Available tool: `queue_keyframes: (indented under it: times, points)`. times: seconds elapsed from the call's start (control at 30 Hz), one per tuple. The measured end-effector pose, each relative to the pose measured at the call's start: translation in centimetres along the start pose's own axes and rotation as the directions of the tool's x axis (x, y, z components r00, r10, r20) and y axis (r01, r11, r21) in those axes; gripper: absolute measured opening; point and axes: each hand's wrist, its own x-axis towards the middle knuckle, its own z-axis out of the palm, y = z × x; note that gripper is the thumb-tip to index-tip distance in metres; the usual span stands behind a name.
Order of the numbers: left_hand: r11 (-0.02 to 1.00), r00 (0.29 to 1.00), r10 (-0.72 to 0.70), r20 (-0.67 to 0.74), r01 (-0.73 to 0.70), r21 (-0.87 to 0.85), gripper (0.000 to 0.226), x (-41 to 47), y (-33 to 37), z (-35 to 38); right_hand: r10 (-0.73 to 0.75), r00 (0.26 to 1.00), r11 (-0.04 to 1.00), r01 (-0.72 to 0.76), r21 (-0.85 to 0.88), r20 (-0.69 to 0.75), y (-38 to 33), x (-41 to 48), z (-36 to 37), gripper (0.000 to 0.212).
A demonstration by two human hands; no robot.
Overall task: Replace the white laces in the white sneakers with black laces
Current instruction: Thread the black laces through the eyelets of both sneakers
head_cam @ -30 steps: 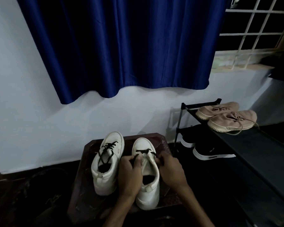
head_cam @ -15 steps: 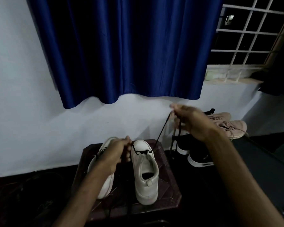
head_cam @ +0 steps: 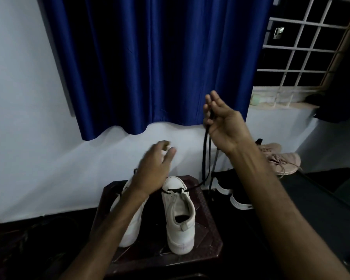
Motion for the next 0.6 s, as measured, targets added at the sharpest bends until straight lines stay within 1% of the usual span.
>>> queue_keyframes:
  times: [0.03,0.07,0.1,0.17,0.23,0.3,0.4,0.47,0.53,0.57,0.6]
  points:
    - [0.975,0.989,-0.037,0.145,0.067,-0.210,0.035,0.1,1.7,0.5,0.014,1.000,1.000,-0.014,0.014,-0.001,0.7,0.0,0.1,0.032]
    - [0.928,0.958,-0.055,0.282,0.153,-0.339,0.035,0.1,3.0,0.9,0.026,1.000,0.999,-0.026,0.034,0.000,1.4,0.0,0.1,0.031]
    - [0.899,0.927,-0.041,0.373,0.197,-0.392,0.035,0.1,4.1,1.2,0.032,0.999,0.998,-0.032,0.052,0.003,1.9,0.0,0.1,0.031]
    - [0.869,0.892,0.022,0.452,0.207,-0.450,0.031,-0.1,5.0,1.2,0.025,1.000,0.997,-0.025,0.075,-0.003,2.4,0.2,-0.1,0.031]
    - [0.845,0.887,0.055,0.458,0.203,-0.495,0.026,-0.2,4.4,0.6,0.006,1.000,0.996,-0.003,0.091,-0.029,2.2,0.2,-0.8,0.033]
    - [0.839,0.913,0.011,0.409,0.214,-0.501,0.028,-0.2,3.4,-0.4,0.002,0.997,0.996,0.005,0.090,-0.075,1.8,0.2,-2.1,0.036]
    - [0.863,0.938,-0.064,0.340,0.223,-0.454,0.030,-0.2,1.6,-1.4,0.014,0.989,0.999,-0.009,0.040,-0.148,2.0,0.4,-4.3,0.039]
    - [0.891,0.930,-0.062,0.361,0.215,-0.400,0.028,-0.2,0.7,-1.9,0.022,0.985,1.000,-0.024,-0.008,-0.174,2.5,0.6,-5.5,0.039]
    - [0.915,0.929,-0.059,0.366,0.197,-0.352,0.028,-0.1,0.2,-2.3,-0.012,0.982,0.992,-0.013,-0.128,-0.189,3.0,0.7,-6.5,0.038]
    - [0.927,0.936,-0.058,0.347,0.179,-0.329,0.027,0.0,0.0,-2.4,-0.043,0.982,0.972,-0.001,-0.235,-0.182,3.1,0.7,-6.9,0.036]
    - [0.940,0.947,-0.055,0.317,0.156,-0.304,0.024,0.0,-0.2,-2.4,-0.071,0.984,0.926,0.005,-0.378,-0.161,3.3,0.7,-7.3,0.034]
